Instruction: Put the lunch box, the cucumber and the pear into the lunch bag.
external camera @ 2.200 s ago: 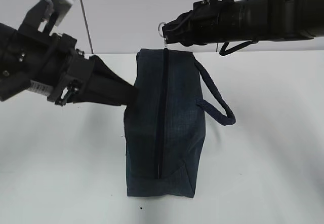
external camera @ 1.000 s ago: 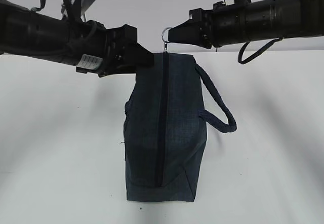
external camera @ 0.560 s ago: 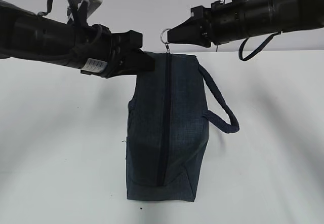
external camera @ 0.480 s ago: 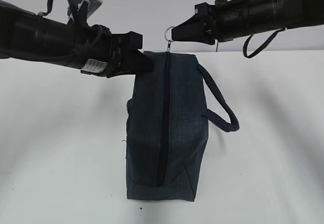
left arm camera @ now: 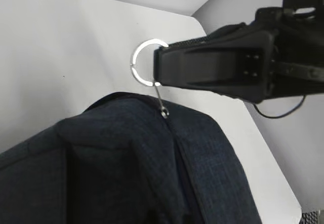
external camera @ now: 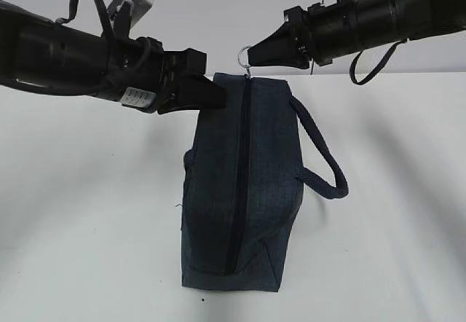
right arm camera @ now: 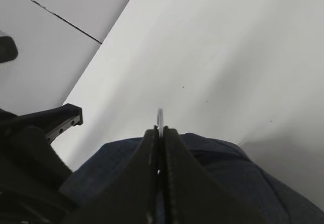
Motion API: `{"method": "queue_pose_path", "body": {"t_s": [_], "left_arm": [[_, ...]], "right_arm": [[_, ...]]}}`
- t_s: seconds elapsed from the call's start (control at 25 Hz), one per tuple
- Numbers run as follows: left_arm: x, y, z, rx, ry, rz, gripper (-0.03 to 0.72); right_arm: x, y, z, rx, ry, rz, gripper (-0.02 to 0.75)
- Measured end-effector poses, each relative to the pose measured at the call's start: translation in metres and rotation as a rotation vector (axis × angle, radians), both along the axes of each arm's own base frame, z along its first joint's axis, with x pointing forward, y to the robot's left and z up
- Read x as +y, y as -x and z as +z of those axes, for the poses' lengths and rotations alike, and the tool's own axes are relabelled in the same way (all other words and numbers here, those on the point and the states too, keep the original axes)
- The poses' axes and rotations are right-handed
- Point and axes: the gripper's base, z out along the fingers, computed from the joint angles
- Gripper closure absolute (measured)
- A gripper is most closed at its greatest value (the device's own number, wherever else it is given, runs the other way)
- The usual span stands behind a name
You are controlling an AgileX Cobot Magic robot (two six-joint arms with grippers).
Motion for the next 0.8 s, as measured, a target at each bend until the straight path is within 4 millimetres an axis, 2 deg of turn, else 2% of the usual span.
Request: {"method": "queue_pose_path", "body": {"t_s": [0.56,0.8], "left_arm": [[-0.001,0.013,0.017,-0.045,0.023,-0.095,0.668],[-0.002,0.016,0.021,-0.062,0.054,-0.129,0.669]], "right_arm": [[-0.018,-0.025,-0.018,0.086,-0.014,0.005,0.732],[-0.019,-0.034,-0.043,0.138,0.007,0.0,0.732]]}}
